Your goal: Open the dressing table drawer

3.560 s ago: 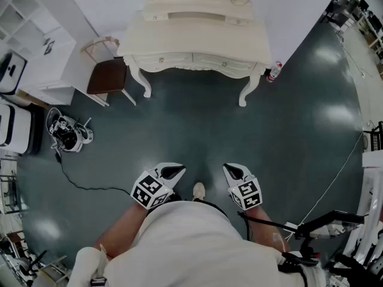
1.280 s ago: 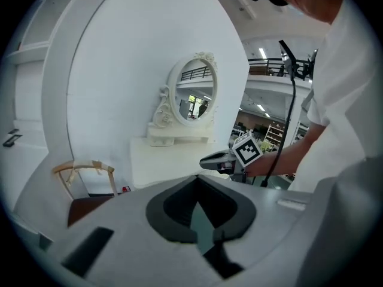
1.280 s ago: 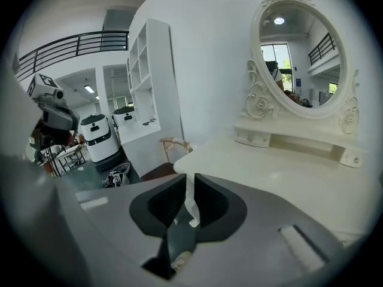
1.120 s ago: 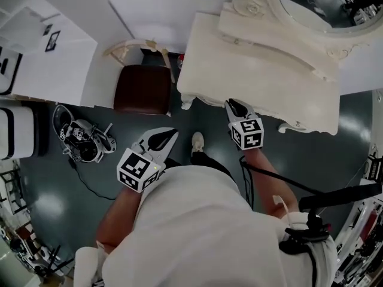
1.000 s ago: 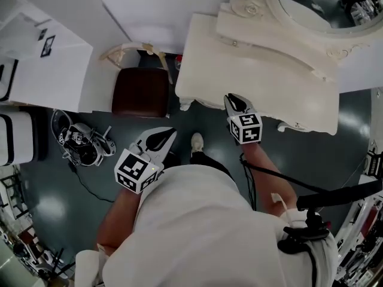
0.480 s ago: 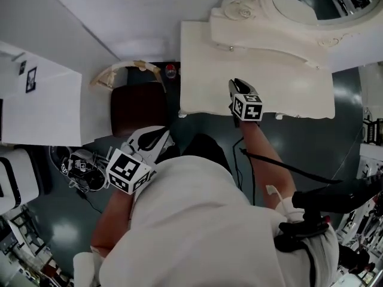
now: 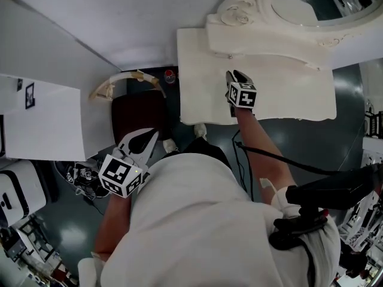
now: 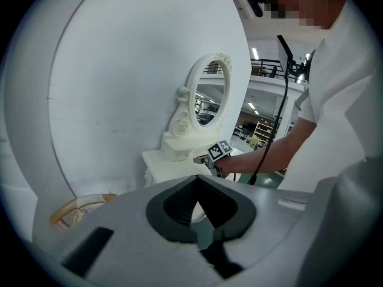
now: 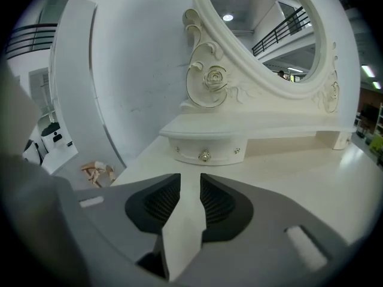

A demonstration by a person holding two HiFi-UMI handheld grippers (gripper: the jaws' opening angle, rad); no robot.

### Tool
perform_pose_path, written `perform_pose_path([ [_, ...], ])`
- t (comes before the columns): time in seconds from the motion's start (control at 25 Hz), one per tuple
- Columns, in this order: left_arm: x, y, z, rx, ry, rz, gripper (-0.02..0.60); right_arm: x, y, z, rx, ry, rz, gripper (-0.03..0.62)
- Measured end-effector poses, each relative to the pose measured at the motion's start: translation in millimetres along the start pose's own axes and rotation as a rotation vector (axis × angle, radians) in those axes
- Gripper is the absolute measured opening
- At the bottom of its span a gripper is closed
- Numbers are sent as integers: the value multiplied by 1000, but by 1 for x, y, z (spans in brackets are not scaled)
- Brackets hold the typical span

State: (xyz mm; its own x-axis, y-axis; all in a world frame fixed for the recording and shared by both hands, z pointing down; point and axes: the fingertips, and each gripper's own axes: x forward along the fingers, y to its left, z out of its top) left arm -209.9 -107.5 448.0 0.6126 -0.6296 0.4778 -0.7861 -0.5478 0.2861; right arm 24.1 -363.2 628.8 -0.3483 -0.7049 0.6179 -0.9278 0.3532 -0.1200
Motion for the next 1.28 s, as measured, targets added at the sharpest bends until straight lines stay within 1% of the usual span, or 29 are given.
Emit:
perform_pose_path([
  [0.16, 18, 1, 12, 17, 21, -2, 2, 26, -13, 14, 22, 1, 1, 124],
  [0.36, 30, 6, 21, 8, 28, 17, 2, 49, -23, 24, 31, 6, -5, 145],
  [0.52, 38, 12, 26, 7, 37, 27, 2, 62, -30, 28, 45, 7, -9, 147],
  [0.72, 45, 20, 29, 1, 44, 33, 2, 73, -31, 31, 36, 5, -8, 128],
  [0.8, 47, 22, 30, -1, 44, 34, 2, 74, -31, 31, 36, 7, -4, 103],
  [1.28, 47, 27, 31, 1, 43, 29, 2, 71, -26, 27, 36, 11, -20, 97],
])
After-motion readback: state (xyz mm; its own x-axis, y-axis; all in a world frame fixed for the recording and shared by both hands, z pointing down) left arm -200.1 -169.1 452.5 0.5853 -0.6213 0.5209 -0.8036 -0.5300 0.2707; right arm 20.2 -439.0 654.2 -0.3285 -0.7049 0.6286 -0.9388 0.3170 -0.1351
